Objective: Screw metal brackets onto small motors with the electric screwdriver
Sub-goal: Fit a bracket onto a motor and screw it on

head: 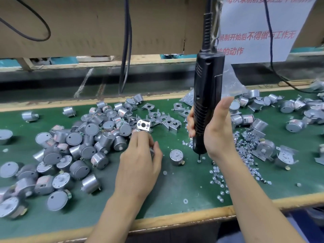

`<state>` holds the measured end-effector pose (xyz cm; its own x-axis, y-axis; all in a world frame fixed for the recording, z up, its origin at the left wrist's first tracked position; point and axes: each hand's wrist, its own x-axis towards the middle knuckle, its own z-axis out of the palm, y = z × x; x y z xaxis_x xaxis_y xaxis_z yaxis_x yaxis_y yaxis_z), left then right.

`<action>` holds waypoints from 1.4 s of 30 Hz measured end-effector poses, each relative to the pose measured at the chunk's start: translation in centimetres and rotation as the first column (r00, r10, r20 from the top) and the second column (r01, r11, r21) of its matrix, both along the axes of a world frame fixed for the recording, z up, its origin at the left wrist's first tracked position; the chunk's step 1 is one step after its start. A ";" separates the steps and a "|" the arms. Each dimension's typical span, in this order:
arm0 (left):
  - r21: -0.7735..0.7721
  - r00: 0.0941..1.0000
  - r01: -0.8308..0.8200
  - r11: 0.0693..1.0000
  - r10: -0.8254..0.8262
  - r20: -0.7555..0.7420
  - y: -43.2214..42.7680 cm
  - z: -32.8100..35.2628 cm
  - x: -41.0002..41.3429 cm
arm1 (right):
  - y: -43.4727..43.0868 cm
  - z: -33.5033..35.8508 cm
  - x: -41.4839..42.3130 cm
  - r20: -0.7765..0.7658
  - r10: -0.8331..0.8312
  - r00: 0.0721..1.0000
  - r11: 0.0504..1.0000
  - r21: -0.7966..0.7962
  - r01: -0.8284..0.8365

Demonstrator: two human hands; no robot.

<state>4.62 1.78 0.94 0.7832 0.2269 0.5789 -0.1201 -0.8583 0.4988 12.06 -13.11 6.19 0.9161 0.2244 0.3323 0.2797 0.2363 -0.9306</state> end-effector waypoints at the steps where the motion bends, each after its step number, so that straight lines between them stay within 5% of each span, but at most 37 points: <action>1: -0.022 1.000 0.017 1.000 -0.017 -0.020 -0.1 0.1 -0.1 | 0.2 0.0 0.0 0.005 -0.005 1.000 1.000 0.001 0.005; 9: -0.146 0.957 0.213 0.966 -0.237 -0.168 -0.2 -1.4 -0.9 | 1.0 -0.3 -0.6 0.025 0.046 0.999 0.998 0.033 -0.047; 17: 0.017 0.923 0.256 0.967 -0.239 -0.301 -0.3 -1.6 -0.1 | 1.0 -0.2 -0.4 0.024 0.062 0.998 0.997 0.040 -0.063; 23: -0.007 0.929 0.245 0.970 -0.237 -0.285 -0.2 -1.8 -0.2 | 1.1 -0.2 -0.7 0.035 0.057 0.998 0.997 0.049 -0.058; 30: -0.289 0.922 0.200 0.936 -0.280 -0.267 0.6 -1.6 -0.6 | 0.9 -0.2 -0.6 0.058 0.056 0.997 0.995 0.076 -0.061; 42: -0.264 0.909 0.290 0.920 -0.351 -0.224 0.4 -1.3 0.1 | 0.3 0.0 0.3 0.118 0.041 0.992 0.996 0.067 -0.050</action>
<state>4.75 2.17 -0.34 0.9509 0.0351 0.3076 -0.2091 -0.6598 0.7217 12.41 -12.79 6.23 0.8598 0.2374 0.4521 0.3723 0.3147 -0.8732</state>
